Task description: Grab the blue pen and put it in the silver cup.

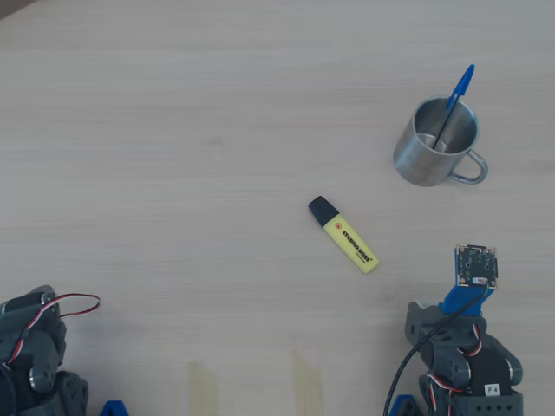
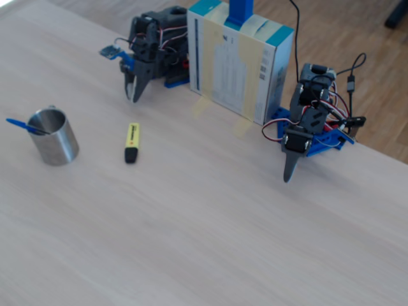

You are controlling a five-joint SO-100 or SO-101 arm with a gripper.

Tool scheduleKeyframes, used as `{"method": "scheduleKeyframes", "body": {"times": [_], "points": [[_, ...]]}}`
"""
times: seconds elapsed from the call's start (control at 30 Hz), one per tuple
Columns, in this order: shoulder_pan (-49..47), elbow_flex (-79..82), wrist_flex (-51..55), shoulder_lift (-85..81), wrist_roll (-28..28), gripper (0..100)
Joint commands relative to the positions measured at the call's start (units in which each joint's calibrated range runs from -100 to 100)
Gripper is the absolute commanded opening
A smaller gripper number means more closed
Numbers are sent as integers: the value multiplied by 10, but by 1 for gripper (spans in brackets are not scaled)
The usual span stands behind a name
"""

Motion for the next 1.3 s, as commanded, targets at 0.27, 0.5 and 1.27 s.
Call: {"method": "scheduleKeyframes", "body": {"times": [0.27, 0.5, 1.27], "points": [[5, 4, 11, 5, 2, 3], [5, 4, 11, 6, 2, 2], [3, 4, 11, 6, 2, 2]]}}
